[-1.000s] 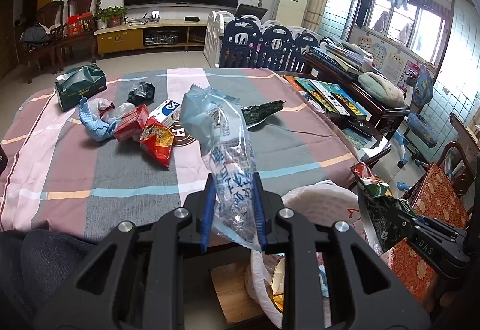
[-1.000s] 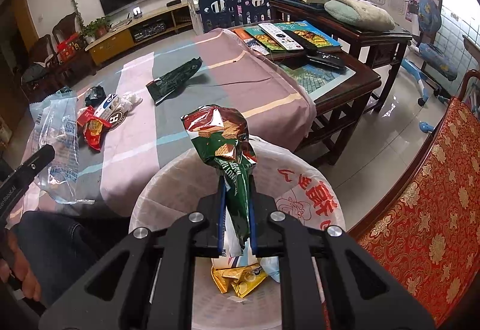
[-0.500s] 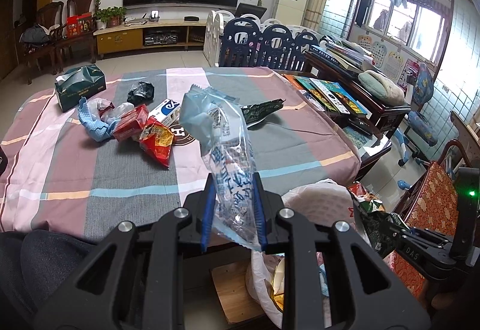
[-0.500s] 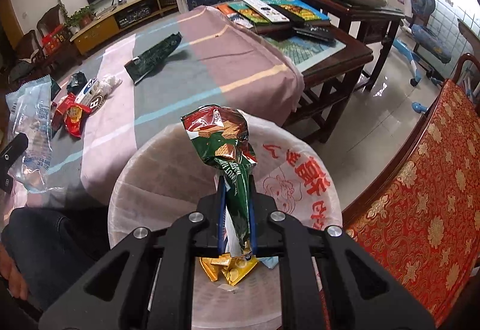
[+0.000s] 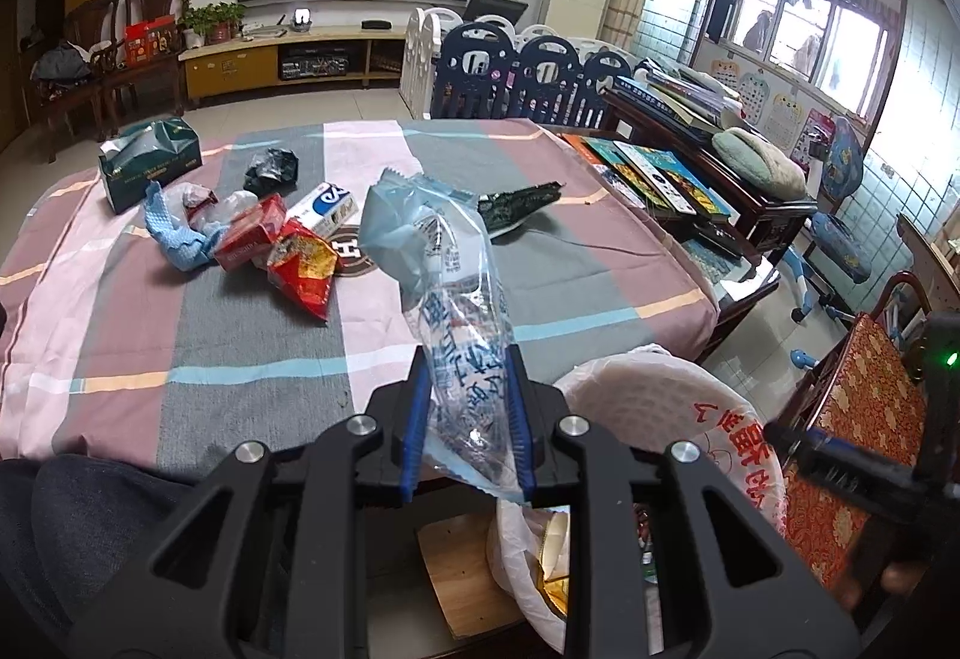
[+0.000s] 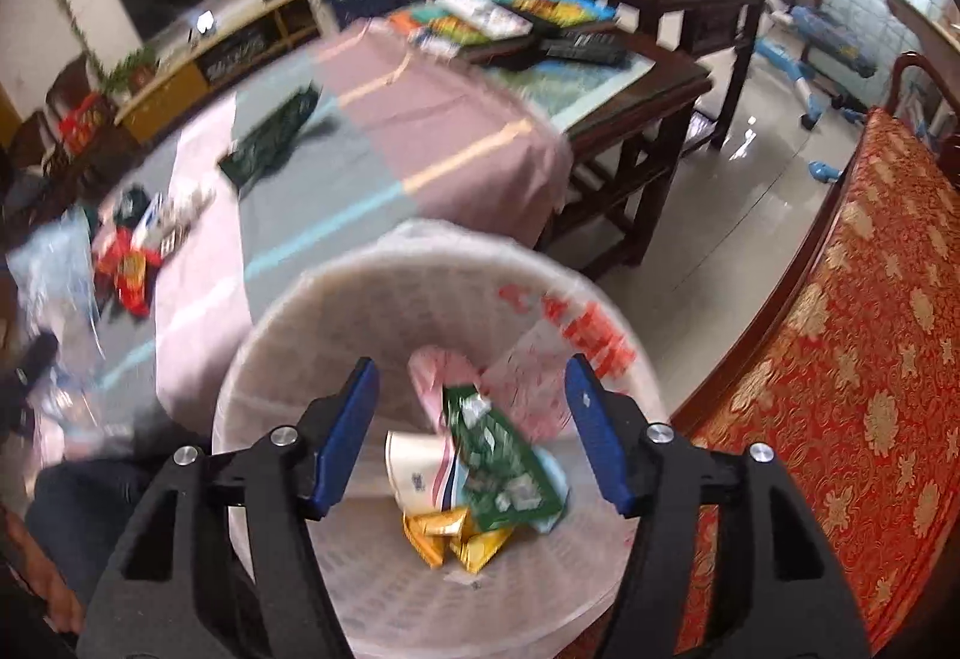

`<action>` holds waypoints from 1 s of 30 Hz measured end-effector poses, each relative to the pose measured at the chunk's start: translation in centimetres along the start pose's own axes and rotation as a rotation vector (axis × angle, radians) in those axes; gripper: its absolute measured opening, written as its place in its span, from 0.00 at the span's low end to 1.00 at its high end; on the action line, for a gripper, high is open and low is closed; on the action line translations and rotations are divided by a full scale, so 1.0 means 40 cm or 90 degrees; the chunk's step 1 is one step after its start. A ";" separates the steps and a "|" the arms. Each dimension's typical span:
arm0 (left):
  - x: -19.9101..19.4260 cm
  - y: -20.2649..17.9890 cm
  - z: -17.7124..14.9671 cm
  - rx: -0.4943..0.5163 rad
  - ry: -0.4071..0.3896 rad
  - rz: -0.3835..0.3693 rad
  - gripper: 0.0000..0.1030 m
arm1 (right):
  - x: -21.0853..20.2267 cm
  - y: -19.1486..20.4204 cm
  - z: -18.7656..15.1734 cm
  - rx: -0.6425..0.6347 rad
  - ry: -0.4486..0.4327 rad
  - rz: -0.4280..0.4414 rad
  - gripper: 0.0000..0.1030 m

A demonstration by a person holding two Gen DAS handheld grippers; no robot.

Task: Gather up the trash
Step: 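Carry the green wrapper and clear bag over the wastebasket and release them, then grasp the red cigarette pack with the left tool while the right tool grasps the red chip bag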

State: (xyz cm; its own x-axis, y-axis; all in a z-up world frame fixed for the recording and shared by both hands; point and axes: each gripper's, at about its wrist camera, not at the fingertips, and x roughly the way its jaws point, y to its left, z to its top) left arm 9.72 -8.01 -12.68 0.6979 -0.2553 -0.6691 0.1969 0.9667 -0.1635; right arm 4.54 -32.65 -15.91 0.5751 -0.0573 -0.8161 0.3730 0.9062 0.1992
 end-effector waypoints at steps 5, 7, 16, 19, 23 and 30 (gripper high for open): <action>0.058 -0.070 -0.001 0.044 0.059 -0.111 0.24 | -0.075 -0.069 0.061 0.068 -0.086 -0.019 0.65; 0.088 -0.121 -0.006 0.075 0.084 -0.183 0.24 | -0.100 -0.097 0.083 0.087 -0.104 -0.035 0.65; 0.206 -0.227 -0.073 0.144 0.209 -0.336 0.72 | -0.099 -0.141 0.102 0.117 -0.107 -0.056 0.69; 0.222 -0.127 -0.027 0.094 0.171 -0.260 0.75 | -0.061 -0.117 0.086 0.104 -0.083 -0.056 0.69; 0.277 0.137 0.075 -0.088 0.109 -0.045 0.76 | -0.015 -0.071 0.075 0.082 -0.052 -0.046 0.69; 0.359 0.549 0.201 -0.336 0.064 0.093 0.80 | 0.021 0.002 0.080 0.042 -0.038 -0.035 0.69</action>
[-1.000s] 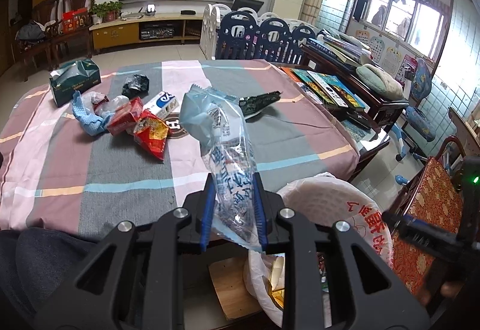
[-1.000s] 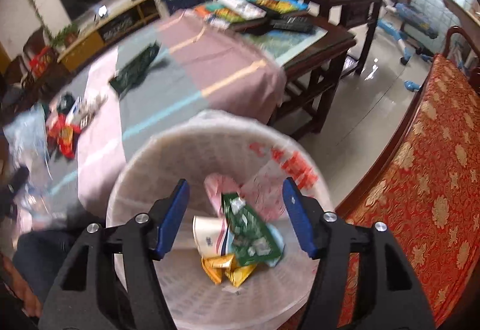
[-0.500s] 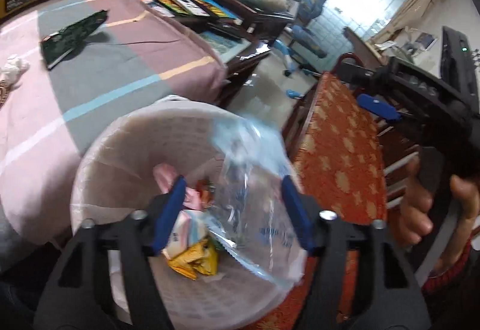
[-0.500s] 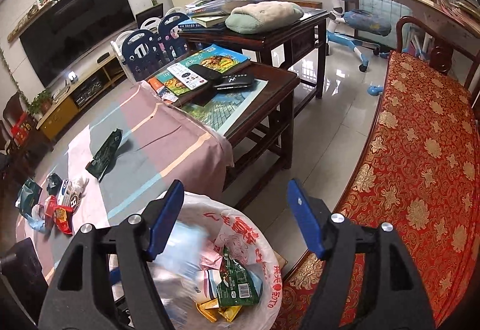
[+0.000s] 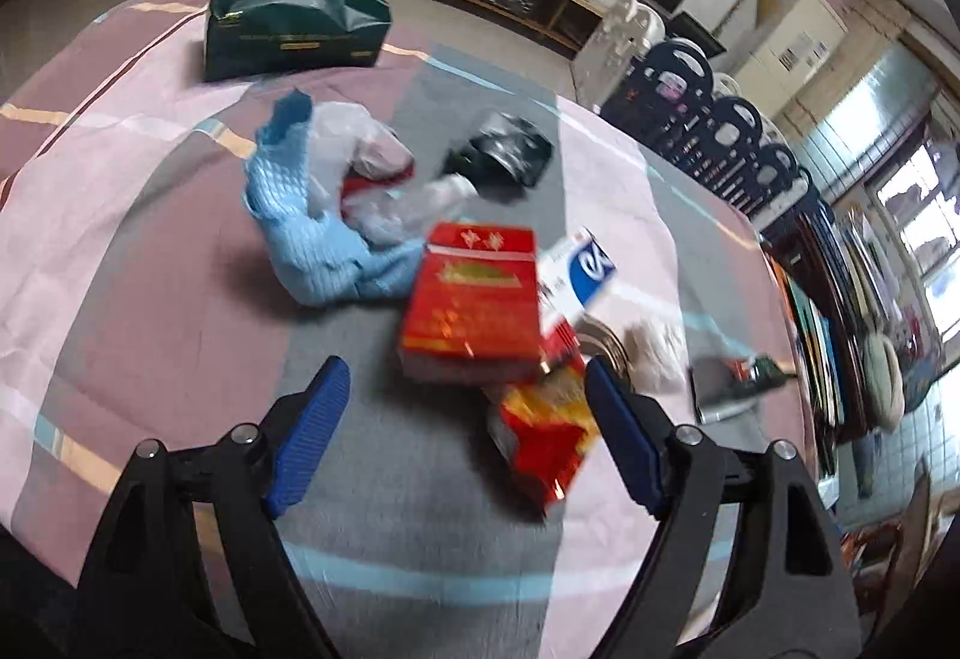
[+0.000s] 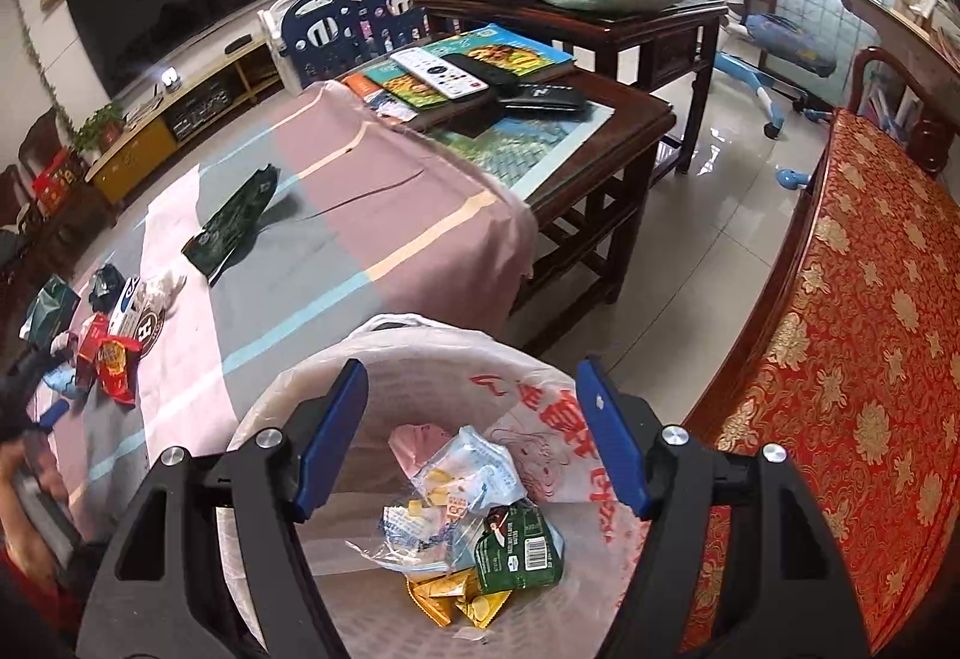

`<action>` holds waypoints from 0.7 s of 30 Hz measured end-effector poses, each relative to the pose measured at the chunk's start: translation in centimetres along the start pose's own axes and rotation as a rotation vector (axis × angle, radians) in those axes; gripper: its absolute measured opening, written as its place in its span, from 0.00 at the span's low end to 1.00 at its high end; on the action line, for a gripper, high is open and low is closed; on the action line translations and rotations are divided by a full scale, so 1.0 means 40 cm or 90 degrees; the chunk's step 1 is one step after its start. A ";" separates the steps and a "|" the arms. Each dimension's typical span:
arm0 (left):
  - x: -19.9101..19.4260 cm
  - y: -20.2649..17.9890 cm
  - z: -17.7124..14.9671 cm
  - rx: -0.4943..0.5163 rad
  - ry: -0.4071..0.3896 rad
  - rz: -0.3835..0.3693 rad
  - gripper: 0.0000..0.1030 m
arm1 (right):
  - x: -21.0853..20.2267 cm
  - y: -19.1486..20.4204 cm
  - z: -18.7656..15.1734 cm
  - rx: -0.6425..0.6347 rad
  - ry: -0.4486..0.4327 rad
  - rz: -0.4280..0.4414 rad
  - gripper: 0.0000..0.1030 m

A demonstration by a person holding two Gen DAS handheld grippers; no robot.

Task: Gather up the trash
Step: 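Grasp the red cigarette pack with the left tool while the right tool grasps the red chip bag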

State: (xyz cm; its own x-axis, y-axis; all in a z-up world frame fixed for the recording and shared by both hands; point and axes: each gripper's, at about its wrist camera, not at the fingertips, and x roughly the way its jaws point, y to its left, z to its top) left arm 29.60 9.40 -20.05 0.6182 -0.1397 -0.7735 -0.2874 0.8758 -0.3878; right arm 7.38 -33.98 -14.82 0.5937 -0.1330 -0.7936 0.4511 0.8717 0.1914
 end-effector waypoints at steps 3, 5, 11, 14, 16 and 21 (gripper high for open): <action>0.058 0.017 0.057 -0.011 0.026 -0.025 0.83 | 0.021 0.026 -0.005 -0.008 0.019 0.006 0.69; 0.099 0.012 0.070 -0.012 0.057 -0.047 0.83 | 0.029 0.040 -0.010 -0.012 0.025 0.006 0.69; 0.103 0.001 0.028 0.043 0.052 -0.041 0.55 | 0.044 0.086 -0.014 -0.030 0.031 0.011 0.69; 0.015 0.006 -0.001 0.060 -0.014 -0.019 0.54 | 0.064 0.135 -0.013 -0.035 0.047 0.045 0.69; -0.071 0.018 -0.031 0.064 -0.076 0.006 0.55 | 0.082 0.192 -0.014 -0.050 0.059 0.083 0.69; -0.208 0.095 -0.149 0.002 -0.160 0.077 0.55 | 0.140 0.418 -0.033 -0.162 0.067 0.154 0.69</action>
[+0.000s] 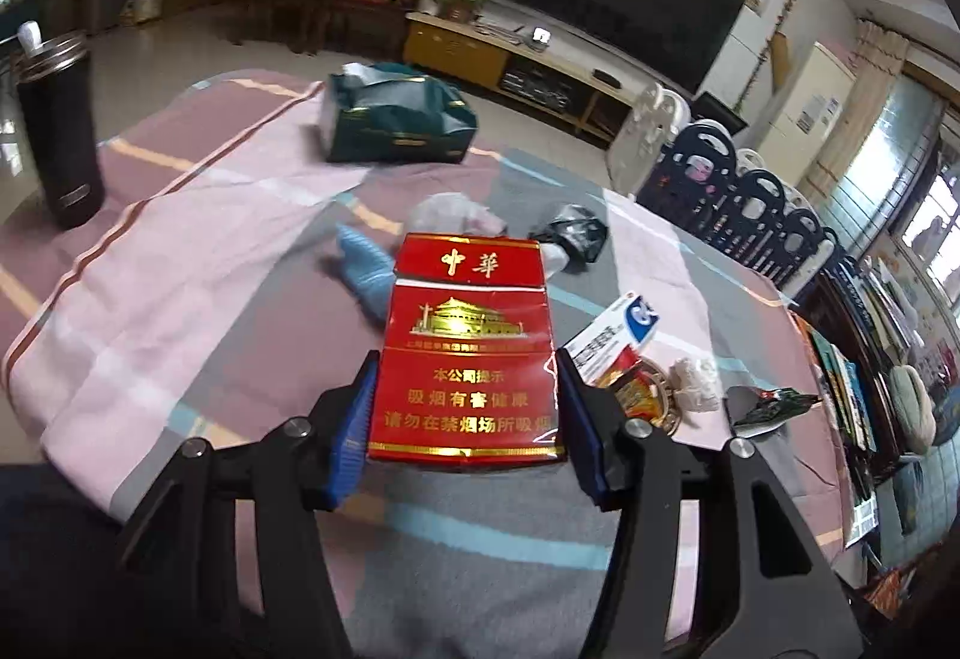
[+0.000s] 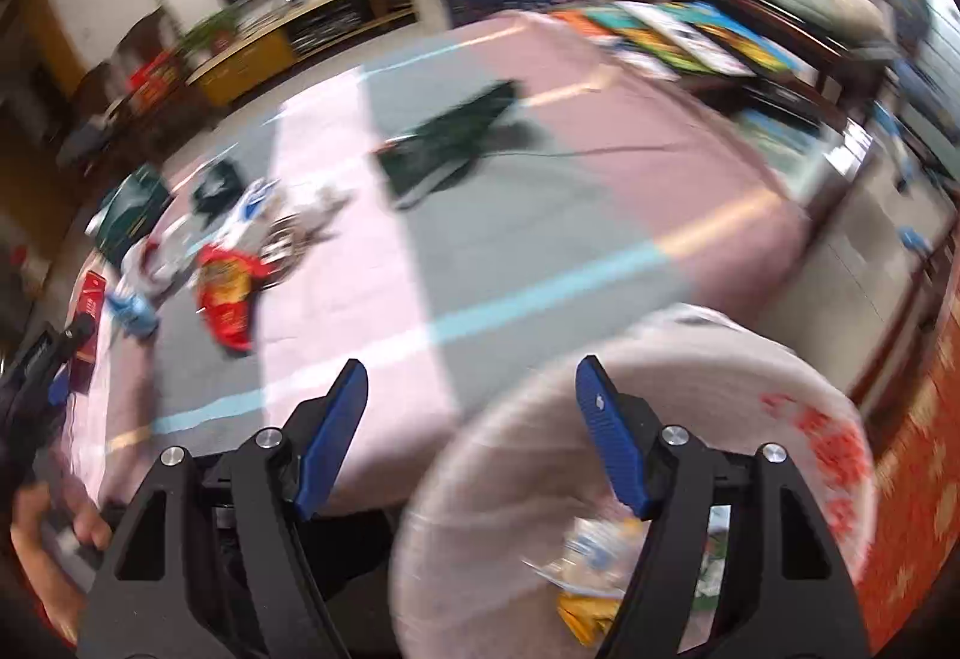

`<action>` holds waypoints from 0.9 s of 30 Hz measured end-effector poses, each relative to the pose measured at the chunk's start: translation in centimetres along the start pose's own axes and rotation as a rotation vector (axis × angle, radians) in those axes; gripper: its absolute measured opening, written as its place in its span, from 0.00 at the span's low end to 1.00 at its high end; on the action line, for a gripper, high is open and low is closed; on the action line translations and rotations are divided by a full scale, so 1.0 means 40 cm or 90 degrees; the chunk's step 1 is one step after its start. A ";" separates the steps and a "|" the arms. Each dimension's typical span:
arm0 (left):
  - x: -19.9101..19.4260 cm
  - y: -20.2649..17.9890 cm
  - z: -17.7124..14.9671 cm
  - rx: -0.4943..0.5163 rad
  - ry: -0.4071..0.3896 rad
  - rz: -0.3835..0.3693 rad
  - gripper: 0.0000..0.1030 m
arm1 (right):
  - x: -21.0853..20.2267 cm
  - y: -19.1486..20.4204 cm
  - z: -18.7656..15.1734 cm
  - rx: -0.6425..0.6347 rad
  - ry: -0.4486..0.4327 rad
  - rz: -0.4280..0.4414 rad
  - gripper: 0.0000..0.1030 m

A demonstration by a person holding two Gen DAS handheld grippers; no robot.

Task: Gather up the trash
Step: 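Grasp the red cigarette pack with the left tool while the right tool grasps the red chip bag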

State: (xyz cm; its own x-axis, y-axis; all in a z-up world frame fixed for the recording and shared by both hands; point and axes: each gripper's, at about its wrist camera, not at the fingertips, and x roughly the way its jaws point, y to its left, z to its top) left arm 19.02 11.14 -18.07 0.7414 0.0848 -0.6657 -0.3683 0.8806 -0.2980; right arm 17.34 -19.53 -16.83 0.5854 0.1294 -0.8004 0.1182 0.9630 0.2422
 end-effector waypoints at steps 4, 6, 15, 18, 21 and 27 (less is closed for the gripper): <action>-0.049 0.012 0.002 -0.008 -0.056 0.006 0.55 | 0.113 0.170 0.035 -0.073 0.035 0.049 0.69; -0.072 0.018 -0.002 -0.017 -0.084 0.031 0.55 | 0.156 0.231 0.059 -0.083 0.035 0.070 0.69; -0.067 0.023 -0.009 -0.019 -0.089 0.065 0.55 | 0.289 0.389 0.103 -0.131 0.050 0.074 0.73; -0.056 0.016 -0.009 -0.015 -0.079 0.061 0.55 | 0.284 0.415 0.099 -0.161 0.046 0.077 0.73; -0.055 0.021 -0.010 -0.022 -0.078 0.059 0.55 | 0.274 0.430 0.087 -0.180 0.049 0.099 0.73; -0.049 0.022 -0.009 -0.021 -0.072 0.061 0.55 | 0.299 0.448 0.067 -0.210 0.084 0.081 0.73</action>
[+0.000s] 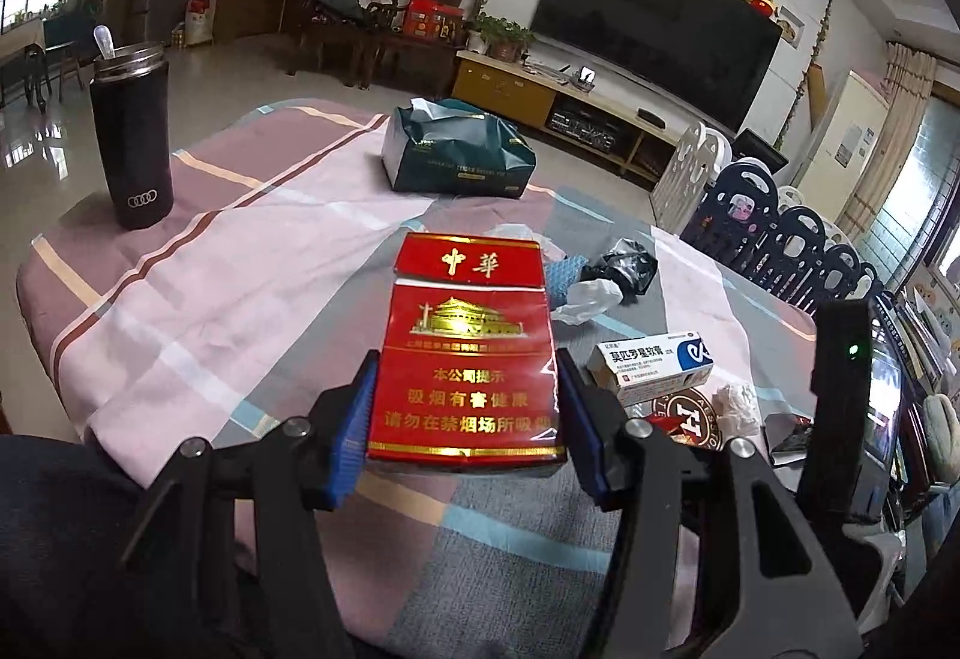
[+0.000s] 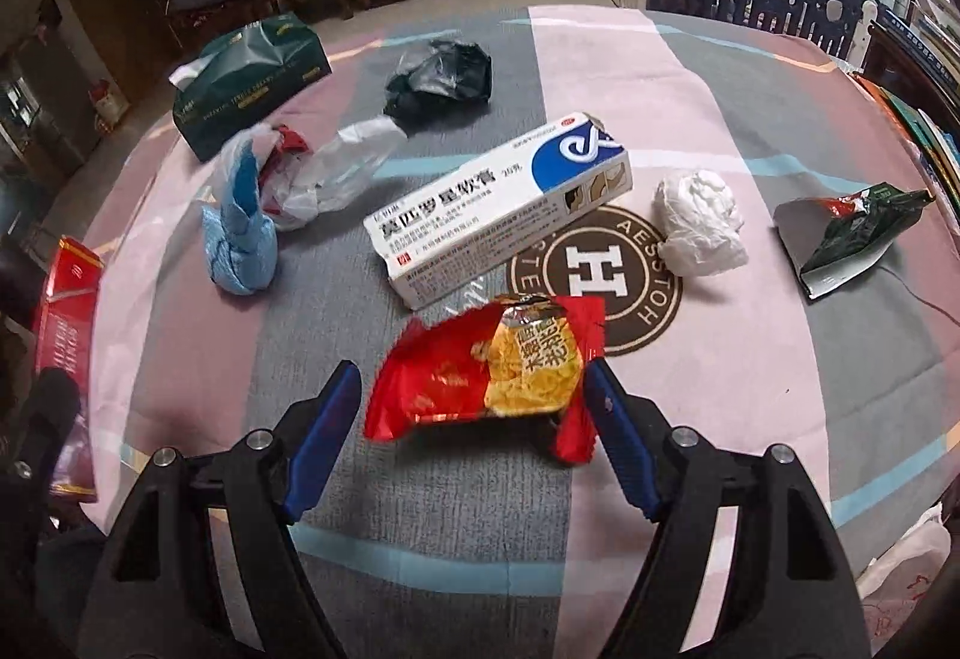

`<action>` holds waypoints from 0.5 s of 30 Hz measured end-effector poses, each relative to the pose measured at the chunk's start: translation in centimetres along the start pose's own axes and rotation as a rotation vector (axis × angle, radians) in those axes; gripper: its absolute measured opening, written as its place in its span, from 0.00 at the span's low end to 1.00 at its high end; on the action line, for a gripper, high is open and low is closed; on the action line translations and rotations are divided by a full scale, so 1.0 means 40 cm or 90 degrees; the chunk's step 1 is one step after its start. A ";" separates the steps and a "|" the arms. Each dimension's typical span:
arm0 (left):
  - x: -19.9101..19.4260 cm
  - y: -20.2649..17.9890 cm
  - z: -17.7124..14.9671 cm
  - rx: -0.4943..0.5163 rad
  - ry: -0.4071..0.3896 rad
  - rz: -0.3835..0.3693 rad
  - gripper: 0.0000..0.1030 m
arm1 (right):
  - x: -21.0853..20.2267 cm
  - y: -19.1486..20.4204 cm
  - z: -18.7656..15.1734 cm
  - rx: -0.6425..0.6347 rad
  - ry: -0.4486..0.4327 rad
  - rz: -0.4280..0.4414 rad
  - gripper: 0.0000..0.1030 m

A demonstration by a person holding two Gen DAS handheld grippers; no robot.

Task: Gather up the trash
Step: 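Grasp the red cigarette pack with the left tool while the right tool grasps the red chip bag, then carry the red chip bag and red cigarette pack over the wastebasket and release both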

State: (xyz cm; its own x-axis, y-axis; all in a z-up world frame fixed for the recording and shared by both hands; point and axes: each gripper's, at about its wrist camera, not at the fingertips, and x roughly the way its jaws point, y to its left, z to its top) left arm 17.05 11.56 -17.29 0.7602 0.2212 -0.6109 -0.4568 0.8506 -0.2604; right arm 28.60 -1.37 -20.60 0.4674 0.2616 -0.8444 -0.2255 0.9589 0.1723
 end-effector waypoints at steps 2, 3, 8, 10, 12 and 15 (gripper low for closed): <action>0.002 -0.001 -0.001 0.001 0.002 0.000 0.55 | 0.017 -0.004 -0.008 0.002 0.012 -0.004 0.69; 0.002 -0.002 -0.001 0.001 0.003 0.001 0.55 | 0.020 -0.011 -0.014 0.007 0.012 0.000 0.64; 0.002 -0.002 -0.002 0.002 0.003 0.001 0.55 | -0.013 -0.027 -0.031 -0.003 -0.009 0.015 0.09; 0.003 -0.003 -0.001 0.003 0.003 0.000 0.55 | -0.033 -0.036 -0.039 0.000 -0.015 0.018 0.09; 0.004 -0.004 -0.002 0.005 0.004 -0.001 0.55 | -0.054 -0.041 -0.046 -0.003 -0.029 0.015 0.09; 0.004 -0.003 -0.002 0.007 0.003 -0.001 0.55 | -0.082 -0.053 -0.056 0.002 -0.040 0.022 0.09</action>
State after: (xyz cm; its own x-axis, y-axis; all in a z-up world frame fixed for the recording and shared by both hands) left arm 17.19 11.44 -17.44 0.7587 0.2166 -0.6143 -0.4496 0.8566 -0.2532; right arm 25.61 -4.50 -19.35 0.5128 0.3006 -0.8041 -0.2401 0.9495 0.2018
